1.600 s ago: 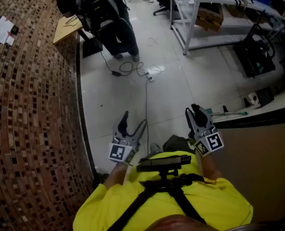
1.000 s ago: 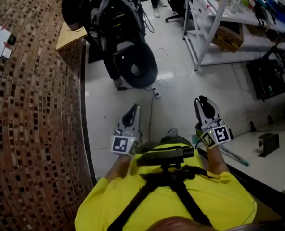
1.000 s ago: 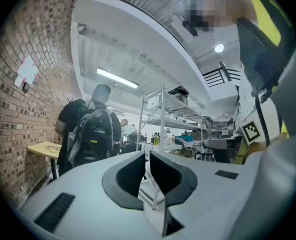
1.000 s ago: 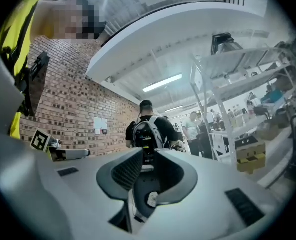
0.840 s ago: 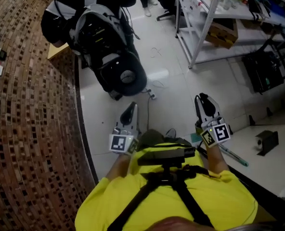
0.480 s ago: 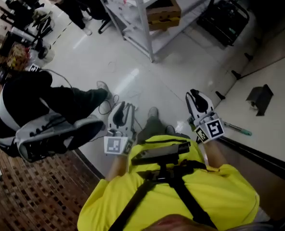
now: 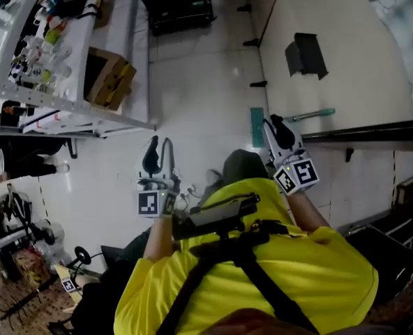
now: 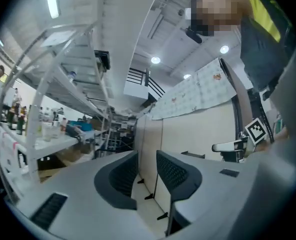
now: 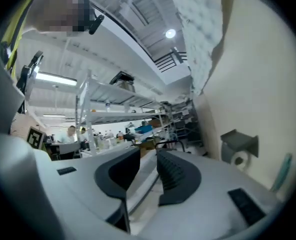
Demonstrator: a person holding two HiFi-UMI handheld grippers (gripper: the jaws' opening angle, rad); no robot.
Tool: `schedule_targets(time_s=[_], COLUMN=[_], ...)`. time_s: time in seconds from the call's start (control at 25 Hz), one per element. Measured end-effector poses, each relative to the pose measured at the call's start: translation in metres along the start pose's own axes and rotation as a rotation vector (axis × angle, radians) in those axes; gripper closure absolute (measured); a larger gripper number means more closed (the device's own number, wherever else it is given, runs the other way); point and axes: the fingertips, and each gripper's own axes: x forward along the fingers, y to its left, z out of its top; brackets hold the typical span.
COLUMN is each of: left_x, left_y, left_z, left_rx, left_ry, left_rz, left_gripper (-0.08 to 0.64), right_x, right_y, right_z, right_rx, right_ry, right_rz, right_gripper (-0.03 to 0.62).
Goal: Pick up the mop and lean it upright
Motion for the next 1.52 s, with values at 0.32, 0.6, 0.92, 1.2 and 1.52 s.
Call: schedule_targets(time_s=[0.32, 0.6, 0.92, 1.2, 1.52], left_x=[0.178, 0.281, 0.309, 0.278, 0.267], left_y=[-0.07, -0.176, -0.321, -0.434, -0.512], left_z=[-0.025, -0.024, -0.08, -0.138, -0.227], left_rx=[0.018, 0.068, 0.149, 0.227, 0.353], left_ry=[0.08, 0.095, 0.229, 0.323, 0.352], left_rz=[-0.39, -0.674, -1.111, -1.423, -1.445], left_gripper=[0.394, 0.394, 0.394, 0.394, 0.394], right_x=[-0.045, -0.116, -0.205, -0.25, -0.277], right_y=[-0.112, -0.179, -0.183, -0.113, -0.082], right_z=[0.008, 0.012, -0.023, -0.045, -0.049], right_rx=[0.084, 0.095, 0.208, 0.291, 0.347], right_ry=[-0.092, -0.189, -0.247, -0.285, -0.38], right_rz=[-0.436, -0.786, -1.262, -1.584, -1.691], right_gripper=[0.482, 0.482, 0.482, 0.482, 0.482])
